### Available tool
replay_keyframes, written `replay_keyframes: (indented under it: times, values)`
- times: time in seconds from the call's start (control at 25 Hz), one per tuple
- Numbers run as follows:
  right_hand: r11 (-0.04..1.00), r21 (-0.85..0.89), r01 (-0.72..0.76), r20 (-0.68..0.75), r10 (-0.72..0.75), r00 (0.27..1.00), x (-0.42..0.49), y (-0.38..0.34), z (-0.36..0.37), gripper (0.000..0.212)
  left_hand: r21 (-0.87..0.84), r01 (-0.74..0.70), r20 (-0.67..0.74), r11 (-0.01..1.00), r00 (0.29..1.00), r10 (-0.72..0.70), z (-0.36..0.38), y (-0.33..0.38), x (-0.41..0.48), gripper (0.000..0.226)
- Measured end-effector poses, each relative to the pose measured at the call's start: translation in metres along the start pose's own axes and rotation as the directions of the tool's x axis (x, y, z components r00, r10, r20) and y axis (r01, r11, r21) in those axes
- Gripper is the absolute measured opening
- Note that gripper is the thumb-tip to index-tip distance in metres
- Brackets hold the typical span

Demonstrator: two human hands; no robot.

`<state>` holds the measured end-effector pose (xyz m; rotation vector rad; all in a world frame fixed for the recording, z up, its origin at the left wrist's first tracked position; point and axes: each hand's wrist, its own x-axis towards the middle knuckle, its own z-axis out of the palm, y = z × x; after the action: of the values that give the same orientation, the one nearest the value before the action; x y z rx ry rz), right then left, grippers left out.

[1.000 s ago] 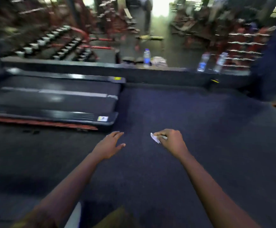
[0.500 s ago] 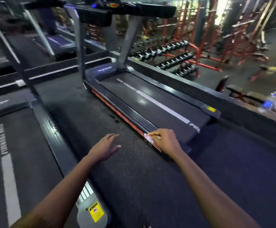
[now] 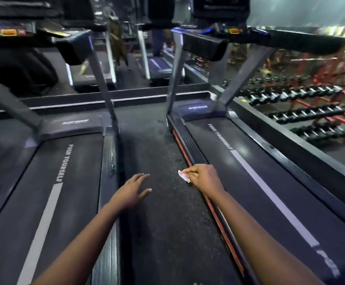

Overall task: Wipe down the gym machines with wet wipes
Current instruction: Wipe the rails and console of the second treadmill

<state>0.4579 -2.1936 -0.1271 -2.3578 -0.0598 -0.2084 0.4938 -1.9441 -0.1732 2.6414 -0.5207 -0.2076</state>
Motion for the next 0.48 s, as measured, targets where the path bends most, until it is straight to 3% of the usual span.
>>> replay_keyframes:
  times: [0.16, 0.48]
  values:
    - [0.988, 0.005, 0.153, 0.108, -0.153, 0.982, 0.115, 0.024, 0.004, 0.014, 0.003, 0.111, -0.040, 0.994, 0.993, -0.111, -0.018, -0.014, 0.082, 0.061]
    - [0.969, 0.011, 0.247, 0.229, -0.243, 0.943, 0.347, 0.032, 0.059, 0.016, 0.000, 0.227, -0.107, 0.974, 0.968, -0.226, -0.058, -0.094, 0.246, 0.061]
